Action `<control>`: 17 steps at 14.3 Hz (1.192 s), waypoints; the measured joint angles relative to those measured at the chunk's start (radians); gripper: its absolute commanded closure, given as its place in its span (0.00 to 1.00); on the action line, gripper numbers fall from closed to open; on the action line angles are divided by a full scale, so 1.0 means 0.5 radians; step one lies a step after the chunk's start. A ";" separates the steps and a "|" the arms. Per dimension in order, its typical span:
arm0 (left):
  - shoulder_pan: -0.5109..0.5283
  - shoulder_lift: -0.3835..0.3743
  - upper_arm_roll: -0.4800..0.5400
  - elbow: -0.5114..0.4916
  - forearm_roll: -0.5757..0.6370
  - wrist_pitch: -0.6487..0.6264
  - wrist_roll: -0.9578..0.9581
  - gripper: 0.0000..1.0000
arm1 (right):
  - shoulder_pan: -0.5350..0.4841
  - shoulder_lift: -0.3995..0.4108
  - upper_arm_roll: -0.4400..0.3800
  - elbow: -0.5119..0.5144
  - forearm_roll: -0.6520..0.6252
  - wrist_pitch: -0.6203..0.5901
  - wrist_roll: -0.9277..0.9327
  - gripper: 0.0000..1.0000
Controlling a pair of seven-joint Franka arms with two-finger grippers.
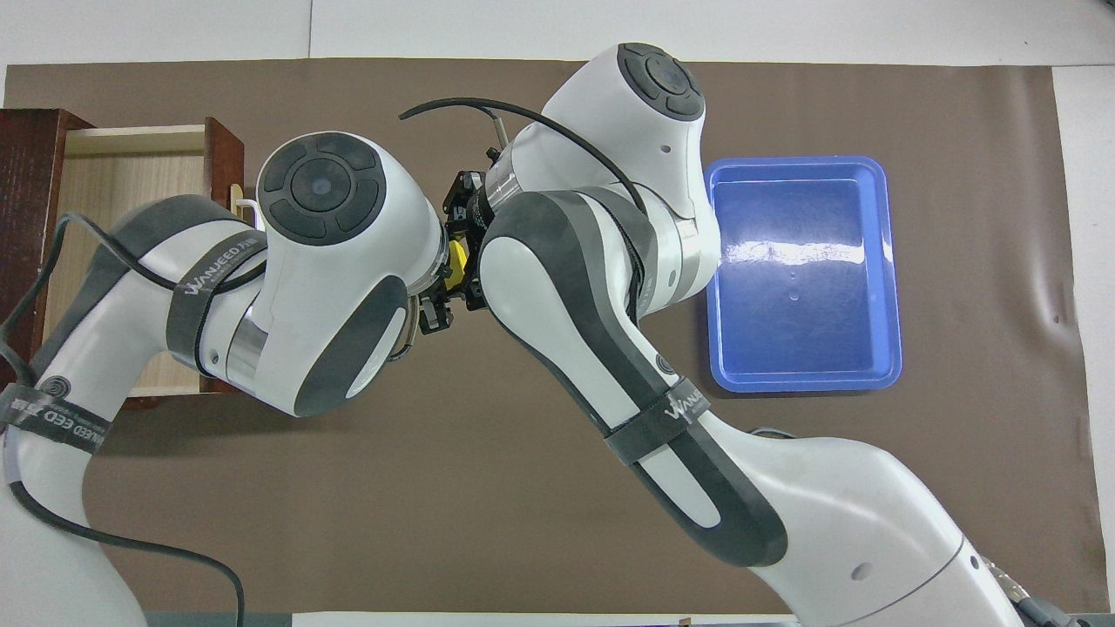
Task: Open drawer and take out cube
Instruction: 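Grasp the cube with the right gripper while the left gripper releases, then move the cube over the blue tray with the right gripper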
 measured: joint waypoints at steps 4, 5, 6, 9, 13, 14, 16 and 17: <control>0.000 0.000 0.000 0.000 0.000 0.000 0.002 0.06 | 0.000 0.000 0.000 0.000 0.000 0.001 0.000 1.00; 0.000 0.000 0.000 0.000 0.000 0.000 0.002 0.00 | 0.000 0.000 0.000 0.000 0.000 0.001 0.000 1.00; 0.000 0.000 0.000 0.000 0.000 -0.001 0.002 0.00 | 0.000 0.000 0.000 0.000 0.000 0.006 0.016 1.00; 0.005 -0.001 0.004 0.000 0.000 -0.006 0.000 0.00 | -0.003 0.001 -0.009 -0.002 0.000 0.026 0.046 1.00; 0.121 -0.018 0.017 0.001 0.001 -0.043 0.059 0.00 | -0.016 0.000 -0.016 -0.001 0.000 0.027 0.047 1.00; 0.164 -0.024 0.019 0.001 0.001 -0.056 0.093 0.00 | -0.024 -0.002 -0.018 -0.001 0.000 0.027 0.047 1.00; 0.250 -0.028 0.022 -0.005 0.001 -0.074 0.174 0.00 | -0.067 -0.011 -0.028 0.001 0.000 0.027 0.047 1.00; 0.291 -0.030 0.023 -0.019 0.001 -0.075 0.231 0.00 | -0.110 -0.023 -0.029 0.002 0.000 0.020 0.043 1.00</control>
